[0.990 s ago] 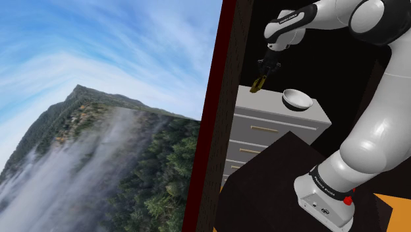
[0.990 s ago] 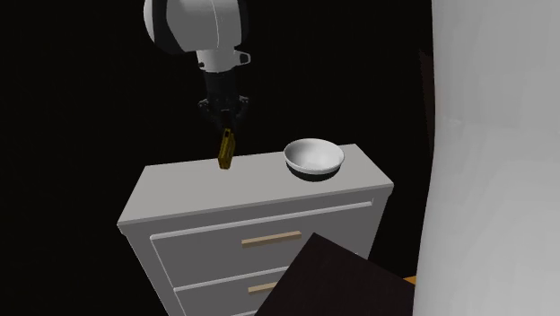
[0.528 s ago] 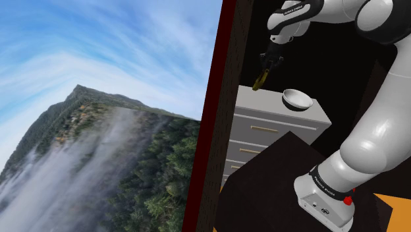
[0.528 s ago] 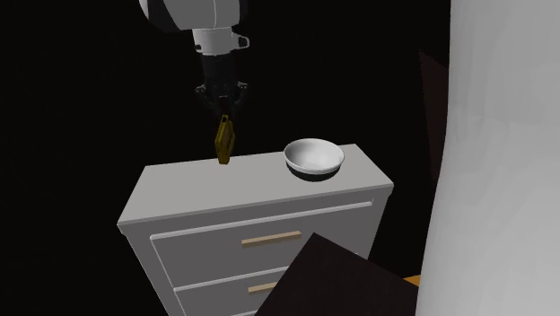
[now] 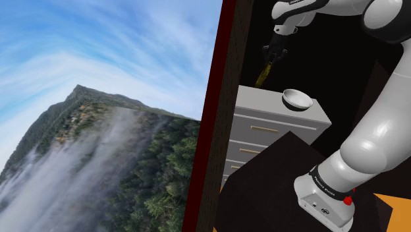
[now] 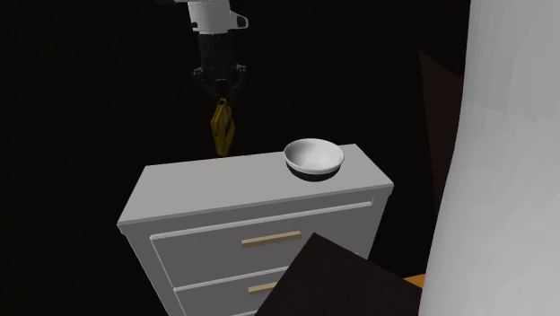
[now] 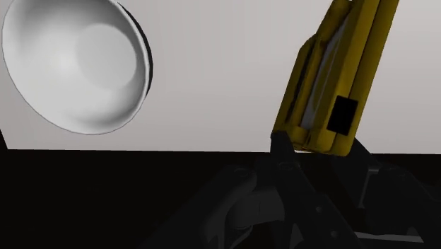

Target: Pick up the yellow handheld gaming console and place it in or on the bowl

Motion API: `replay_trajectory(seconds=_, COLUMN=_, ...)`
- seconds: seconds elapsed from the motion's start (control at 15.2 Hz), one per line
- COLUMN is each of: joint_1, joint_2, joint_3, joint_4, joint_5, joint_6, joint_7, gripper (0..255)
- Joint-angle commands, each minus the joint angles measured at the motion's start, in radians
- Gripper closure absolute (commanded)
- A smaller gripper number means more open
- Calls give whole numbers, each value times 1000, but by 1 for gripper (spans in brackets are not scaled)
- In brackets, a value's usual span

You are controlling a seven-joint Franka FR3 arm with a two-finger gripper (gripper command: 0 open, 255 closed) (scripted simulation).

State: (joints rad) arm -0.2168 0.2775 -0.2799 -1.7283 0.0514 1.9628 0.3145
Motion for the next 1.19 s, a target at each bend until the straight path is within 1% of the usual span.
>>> replay_trajectory(seconds=0.0, joint_1=1, joint_2=-6, joint_3=0, joint_4=20, joint_5=-2, joint_6=-25, joint_7=2, gripper=255)
replay_trajectory(seconds=0.4, joint_1=1, joint_2=-22, joint_3=-2, joint_4=78, joint_5=-7, joint_6=-99, joint_7=4, gripper=255)
replay_trajectory(seconds=0.73, joint_1=-56, joint_2=-74, joint_3=-43, joint_4=42, joint_5=-18, joint_6=-113, joint_7=-91, gripper=255)
replay_trajectory(seconds=1.12, joint_1=-128, joint_2=-108, joint_3=-95, joint_4=39, joint_5=-24, joint_6=-141, joint_7=-215, gripper=255)
